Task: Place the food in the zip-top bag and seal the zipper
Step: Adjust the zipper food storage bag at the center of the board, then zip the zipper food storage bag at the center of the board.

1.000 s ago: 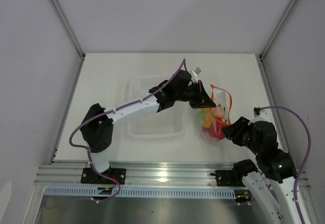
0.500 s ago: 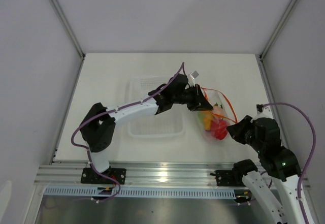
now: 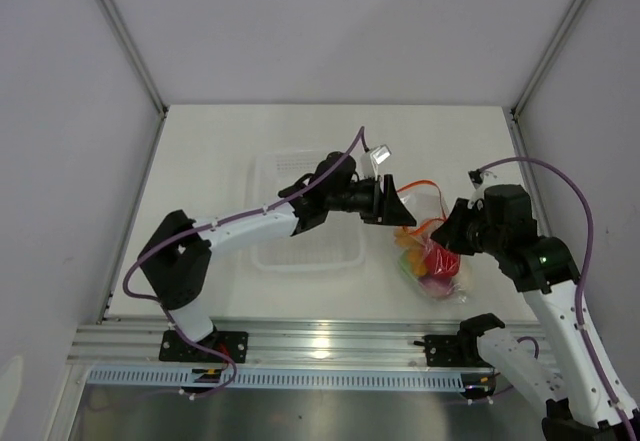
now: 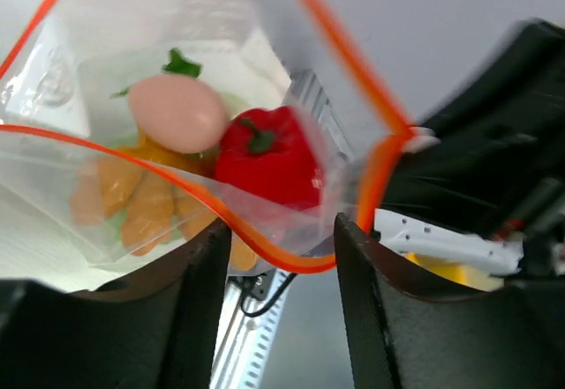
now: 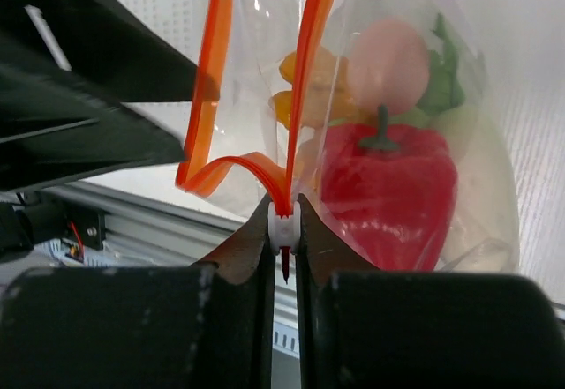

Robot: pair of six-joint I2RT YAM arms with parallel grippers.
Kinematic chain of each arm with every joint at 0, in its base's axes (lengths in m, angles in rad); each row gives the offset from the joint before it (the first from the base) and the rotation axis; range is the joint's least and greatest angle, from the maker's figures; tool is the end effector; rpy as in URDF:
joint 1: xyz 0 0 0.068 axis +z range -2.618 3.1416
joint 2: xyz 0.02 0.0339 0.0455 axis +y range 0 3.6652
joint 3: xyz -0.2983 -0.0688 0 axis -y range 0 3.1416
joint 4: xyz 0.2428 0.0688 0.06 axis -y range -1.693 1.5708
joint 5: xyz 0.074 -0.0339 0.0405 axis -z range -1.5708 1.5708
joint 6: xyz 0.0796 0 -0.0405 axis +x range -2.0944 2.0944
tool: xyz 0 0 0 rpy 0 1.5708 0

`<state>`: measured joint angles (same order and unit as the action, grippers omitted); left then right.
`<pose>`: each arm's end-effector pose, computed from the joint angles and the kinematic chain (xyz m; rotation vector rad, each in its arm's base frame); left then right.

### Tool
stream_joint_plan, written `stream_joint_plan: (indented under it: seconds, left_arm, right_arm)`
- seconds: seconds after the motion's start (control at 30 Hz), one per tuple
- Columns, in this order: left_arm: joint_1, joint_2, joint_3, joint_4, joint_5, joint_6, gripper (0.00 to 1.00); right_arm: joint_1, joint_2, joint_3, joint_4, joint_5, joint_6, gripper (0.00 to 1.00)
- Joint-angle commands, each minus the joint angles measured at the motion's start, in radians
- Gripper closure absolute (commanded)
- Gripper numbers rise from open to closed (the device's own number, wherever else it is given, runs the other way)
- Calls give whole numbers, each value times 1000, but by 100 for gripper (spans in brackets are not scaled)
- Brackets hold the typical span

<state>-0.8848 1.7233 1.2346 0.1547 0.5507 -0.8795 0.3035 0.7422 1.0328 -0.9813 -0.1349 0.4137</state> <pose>0.2477 -0.3683 0.3008 0.4504 2.2103 -1.6120 0.1241 0.0501 0.3448 0.0538 2.3093 0.5276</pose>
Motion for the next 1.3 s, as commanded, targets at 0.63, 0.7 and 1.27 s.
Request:
stream_joint_plan:
  seconds: [0.63, 0.7, 1.27]
  left_arm:
    - [-2, -134, 327, -331, 75, 227, 37]
    - [-26, -148, 298, -281, 89, 270, 34]
    - [-77, -421, -98, 17, -136, 488, 29]
  right_arm:
    - [-3, -69, 184, -96, -216, -297, 100]
    - [-4, -38, 188, -95, -210, -285, 100]
    - [-3, 105, 234, -53, -77, -109, 100]
